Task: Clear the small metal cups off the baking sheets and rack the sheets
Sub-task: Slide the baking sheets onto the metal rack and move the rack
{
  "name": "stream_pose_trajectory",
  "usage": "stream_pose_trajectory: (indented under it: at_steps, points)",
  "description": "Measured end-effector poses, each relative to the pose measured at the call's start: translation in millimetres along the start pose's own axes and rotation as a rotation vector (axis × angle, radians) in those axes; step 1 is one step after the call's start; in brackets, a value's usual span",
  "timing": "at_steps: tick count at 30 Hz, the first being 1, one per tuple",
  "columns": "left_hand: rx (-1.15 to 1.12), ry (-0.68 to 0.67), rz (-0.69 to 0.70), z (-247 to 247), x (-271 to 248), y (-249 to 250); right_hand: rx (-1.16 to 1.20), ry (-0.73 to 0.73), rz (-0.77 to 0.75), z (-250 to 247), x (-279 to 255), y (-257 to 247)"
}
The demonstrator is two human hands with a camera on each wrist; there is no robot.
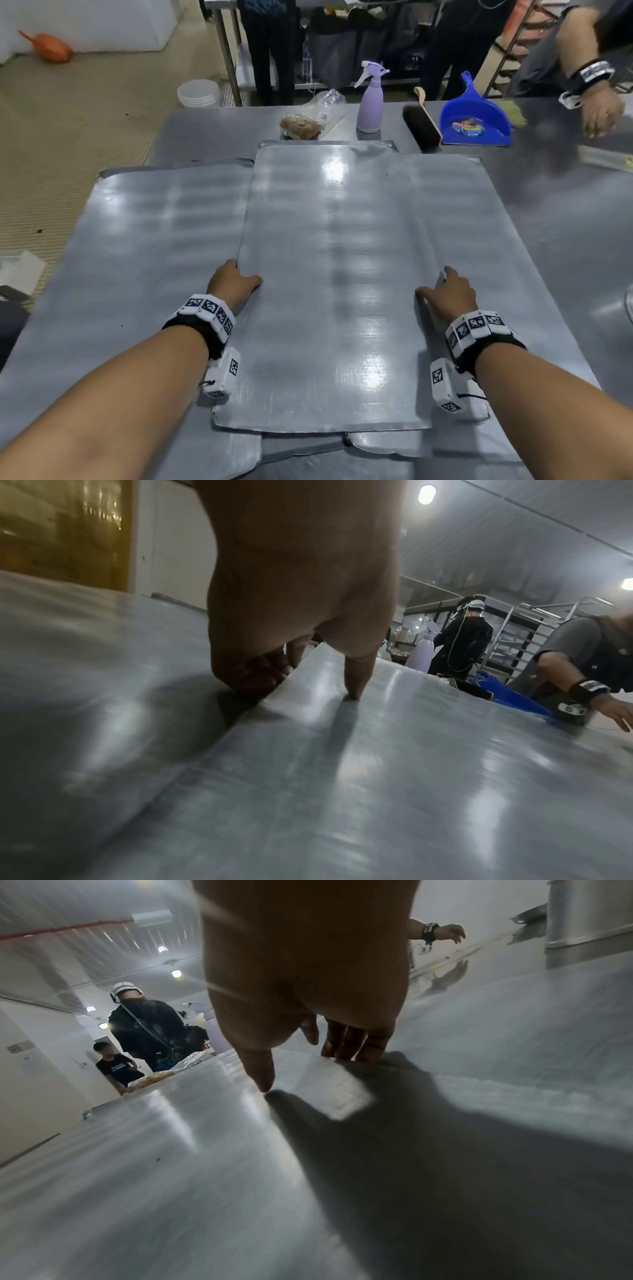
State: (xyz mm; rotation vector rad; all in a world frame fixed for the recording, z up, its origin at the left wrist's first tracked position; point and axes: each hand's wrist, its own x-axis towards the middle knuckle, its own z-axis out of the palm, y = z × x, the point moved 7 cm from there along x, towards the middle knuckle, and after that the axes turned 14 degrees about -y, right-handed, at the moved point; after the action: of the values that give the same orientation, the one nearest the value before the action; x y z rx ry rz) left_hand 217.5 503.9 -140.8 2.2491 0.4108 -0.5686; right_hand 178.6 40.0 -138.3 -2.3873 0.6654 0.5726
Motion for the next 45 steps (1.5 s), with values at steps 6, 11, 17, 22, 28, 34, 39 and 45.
stream_pose_trajectory:
  at_steps: [6, 11, 17, 22, 28, 34, 39, 45]
  points:
    - [-0.073, 0.002, 0.020, 5.3, 2.0, 9.5, 0.105, -0.066, 0.001, -12.7, 16.8, 15.6]
    - [-0.072, -0.015, 0.055, 38.0, -9.6, 43.3, 0.163, -0.076, 0.004, -38.6, 19.6, 55.8]
    - [-0.137, -0.058, 0.087, 96.6, -19.6, 90.1, 0.176, -0.039, 0.014, -94.1, 27.0, 112.4]
    - [-0.187, -0.063, 0.081, 141.6, -24.2, 115.1, 0.190, -0.016, -0.002, -126.8, 31.9, 152.0]
    - [-0.177, -0.026, 0.058, 171.3, -33.9, 123.0, 0.180, -0.072, -0.067, -129.2, 51.3, 183.2]
    - [-0.272, -0.065, 0.106, 181.9, -44.1, 132.7, 0.227, -0.057, -0.106, -131.8, 62.0, 191.2]
    - [-0.325, -0.138, 0.118, 194.0, -32.1, 126.9, 0.236, -0.047, -0.129, -139.3, 72.0, 201.5]
    - [-0.200, -0.168, 0.058, 208.0, 8.6, 99.3, 0.111, 0.016, -0.027, -150.2, 79.4, 214.3]
